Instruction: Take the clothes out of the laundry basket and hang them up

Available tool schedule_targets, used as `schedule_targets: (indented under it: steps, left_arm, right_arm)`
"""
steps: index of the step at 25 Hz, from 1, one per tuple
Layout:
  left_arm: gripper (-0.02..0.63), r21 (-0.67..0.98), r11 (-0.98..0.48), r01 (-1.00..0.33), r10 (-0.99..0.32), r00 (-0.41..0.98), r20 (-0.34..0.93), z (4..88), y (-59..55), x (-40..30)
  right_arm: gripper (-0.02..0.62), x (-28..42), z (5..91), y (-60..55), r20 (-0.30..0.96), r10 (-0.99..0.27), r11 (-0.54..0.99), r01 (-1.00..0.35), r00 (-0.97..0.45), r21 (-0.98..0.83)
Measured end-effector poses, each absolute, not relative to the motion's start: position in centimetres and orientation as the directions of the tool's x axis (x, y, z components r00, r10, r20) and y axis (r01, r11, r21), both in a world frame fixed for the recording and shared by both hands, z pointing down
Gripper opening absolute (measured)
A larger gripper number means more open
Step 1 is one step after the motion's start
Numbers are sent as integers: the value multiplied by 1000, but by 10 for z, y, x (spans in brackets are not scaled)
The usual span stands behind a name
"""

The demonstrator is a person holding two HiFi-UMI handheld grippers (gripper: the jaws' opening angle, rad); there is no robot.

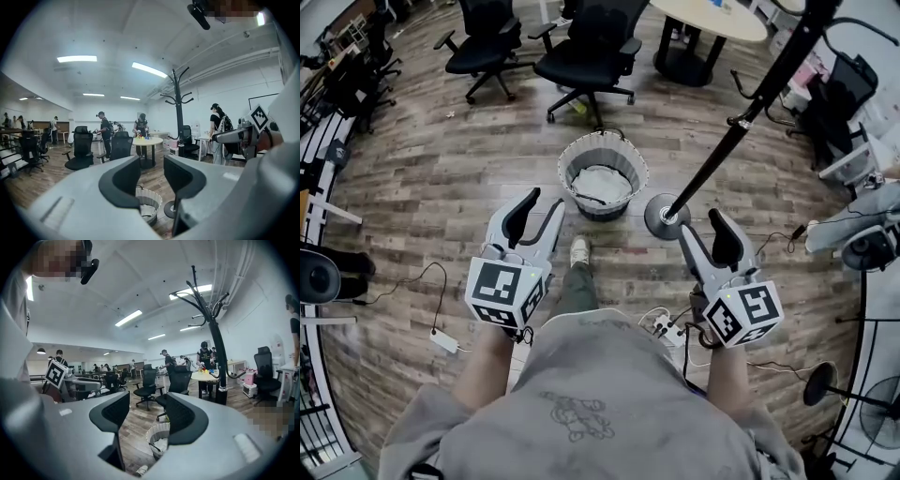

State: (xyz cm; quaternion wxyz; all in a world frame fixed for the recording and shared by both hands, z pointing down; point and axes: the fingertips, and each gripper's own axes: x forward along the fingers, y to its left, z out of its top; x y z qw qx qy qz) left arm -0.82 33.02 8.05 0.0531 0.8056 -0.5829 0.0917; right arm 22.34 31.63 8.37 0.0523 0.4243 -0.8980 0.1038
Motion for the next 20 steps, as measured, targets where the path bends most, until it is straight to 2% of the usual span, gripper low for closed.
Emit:
schedule_targets:
  steps: [10, 20]
  left_arm:
    - [157, 57, -376, -925, -846, 368, 386, 144, 210, -68]
    - [157, 158, -453, -877, -671, 452, 587, 258, 91, -102]
  right_arm:
    - [281, 144, 150, 200, 397, -691, 593, -788, -604, -168]
    - [281, 81, 262, 78, 623, -582, 527, -826, -522, -200]
